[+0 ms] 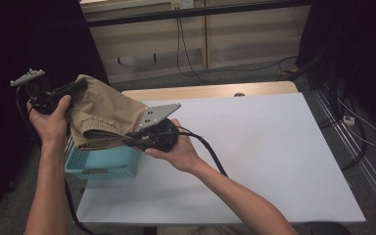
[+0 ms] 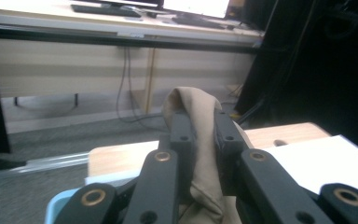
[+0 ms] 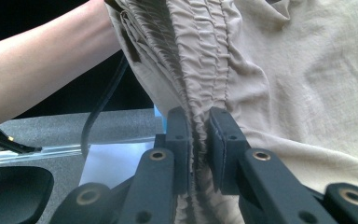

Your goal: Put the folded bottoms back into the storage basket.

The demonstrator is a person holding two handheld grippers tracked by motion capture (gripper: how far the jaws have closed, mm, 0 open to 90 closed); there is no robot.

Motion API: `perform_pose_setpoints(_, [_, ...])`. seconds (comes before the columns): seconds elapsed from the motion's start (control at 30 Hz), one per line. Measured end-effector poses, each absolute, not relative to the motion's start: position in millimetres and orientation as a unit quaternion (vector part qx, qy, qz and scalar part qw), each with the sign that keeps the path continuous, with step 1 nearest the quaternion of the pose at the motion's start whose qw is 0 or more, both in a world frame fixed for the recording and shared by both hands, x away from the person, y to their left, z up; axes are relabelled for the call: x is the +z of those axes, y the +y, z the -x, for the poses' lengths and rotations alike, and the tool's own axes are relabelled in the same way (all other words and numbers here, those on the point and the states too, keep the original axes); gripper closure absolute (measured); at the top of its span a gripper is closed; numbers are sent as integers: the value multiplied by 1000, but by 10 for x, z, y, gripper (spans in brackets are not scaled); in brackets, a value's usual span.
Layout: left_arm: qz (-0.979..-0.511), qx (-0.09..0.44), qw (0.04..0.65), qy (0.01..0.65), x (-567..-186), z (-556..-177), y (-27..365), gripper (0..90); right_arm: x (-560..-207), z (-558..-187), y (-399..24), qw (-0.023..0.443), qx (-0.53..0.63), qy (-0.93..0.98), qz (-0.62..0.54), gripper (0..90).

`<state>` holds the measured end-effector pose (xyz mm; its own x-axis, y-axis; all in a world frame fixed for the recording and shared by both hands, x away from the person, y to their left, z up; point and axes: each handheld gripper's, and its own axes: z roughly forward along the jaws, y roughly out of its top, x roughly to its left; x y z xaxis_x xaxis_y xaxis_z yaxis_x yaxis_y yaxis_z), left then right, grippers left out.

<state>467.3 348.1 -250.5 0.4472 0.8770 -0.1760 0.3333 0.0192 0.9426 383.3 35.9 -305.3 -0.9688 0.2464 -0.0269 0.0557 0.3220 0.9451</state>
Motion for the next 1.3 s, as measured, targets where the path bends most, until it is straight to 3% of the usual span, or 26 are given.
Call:
perform_pose_setpoints(0.77, [-631,248,543,495,-2624,-4640,3966,819,-3015,-3899,842,62,561,821,-79,793])
perform_pose_setpoints(1.3, [-635,236,527,513,-2856,-4728,4113,819,-3203,-3958,1069,47,547,831,-87,791])
